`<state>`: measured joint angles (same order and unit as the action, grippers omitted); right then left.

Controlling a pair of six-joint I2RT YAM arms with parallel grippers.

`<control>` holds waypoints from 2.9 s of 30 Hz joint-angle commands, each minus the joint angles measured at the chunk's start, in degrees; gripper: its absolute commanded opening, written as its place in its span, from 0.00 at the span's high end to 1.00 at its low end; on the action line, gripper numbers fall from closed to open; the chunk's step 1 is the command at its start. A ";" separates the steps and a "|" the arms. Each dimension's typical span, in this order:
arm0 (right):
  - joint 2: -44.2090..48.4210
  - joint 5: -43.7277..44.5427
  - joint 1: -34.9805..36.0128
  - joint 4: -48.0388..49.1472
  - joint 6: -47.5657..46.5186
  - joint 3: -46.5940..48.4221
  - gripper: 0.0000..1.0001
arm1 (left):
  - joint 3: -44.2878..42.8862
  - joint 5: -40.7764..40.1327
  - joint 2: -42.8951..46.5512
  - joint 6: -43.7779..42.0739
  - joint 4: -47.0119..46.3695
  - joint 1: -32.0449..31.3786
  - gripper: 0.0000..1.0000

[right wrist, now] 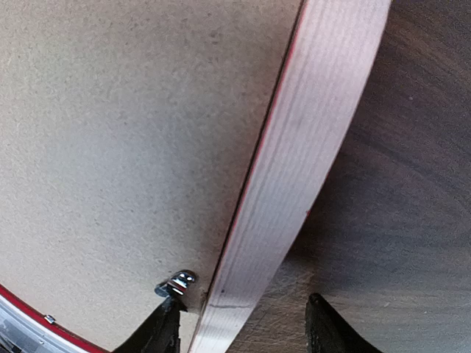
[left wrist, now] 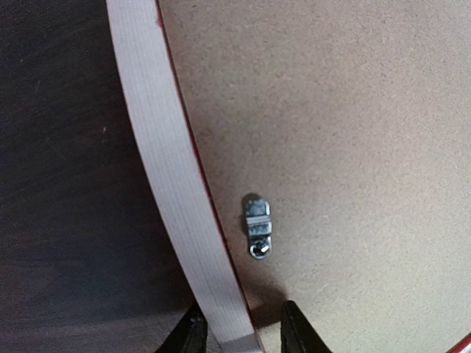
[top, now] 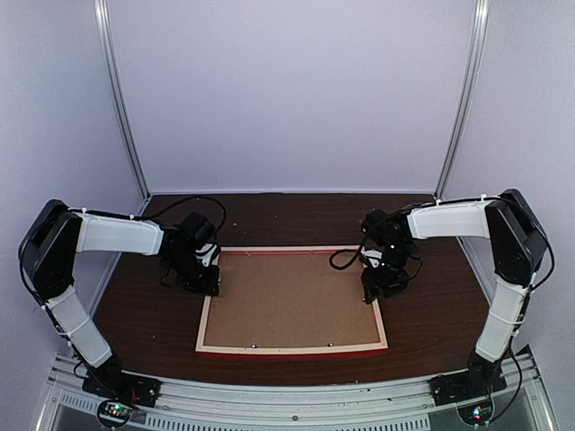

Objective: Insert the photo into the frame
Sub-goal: Press the fastener.

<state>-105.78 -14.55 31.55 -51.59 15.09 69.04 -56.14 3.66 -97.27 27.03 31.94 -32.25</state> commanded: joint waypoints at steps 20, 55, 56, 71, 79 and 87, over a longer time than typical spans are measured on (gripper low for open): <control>-1.98 -0.69 0.79 7.83 2.40 0.84 0.46 | 0.06 -0.09 0.82 0.31 1.07 -0.46 0.64; -0.12 -8.67 -2.19 5.77 -6.78 -1.44 0.37 | -0.12 -0.06 0.61 0.29 1.19 -0.46 0.64; -0.20 -8.48 -2.22 5.61 -7.10 -1.51 0.37 | -0.11 -0.06 0.62 0.26 1.19 -0.52 0.64; -0.94 -3.11 -2.63 4.27 -8.73 0.16 0.42 | 0.06 -0.13 0.68 0.22 1.23 -0.45 0.64; -1.44 -2.72 -2.68 5.63 -7.58 0.35 0.44 | 0.07 -0.06 0.62 0.30 1.20 -0.50 0.64; -2.46 -2.29 -2.63 7.56 -4.75 1.00 0.48 | 0.33 -0.12 0.85 0.28 1.33 -0.45 0.64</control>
<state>-106.85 -19.25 29.36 -45.45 8.34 69.08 -56.14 3.66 -97.27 27.03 31.94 -32.27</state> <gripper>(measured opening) 0.528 0.357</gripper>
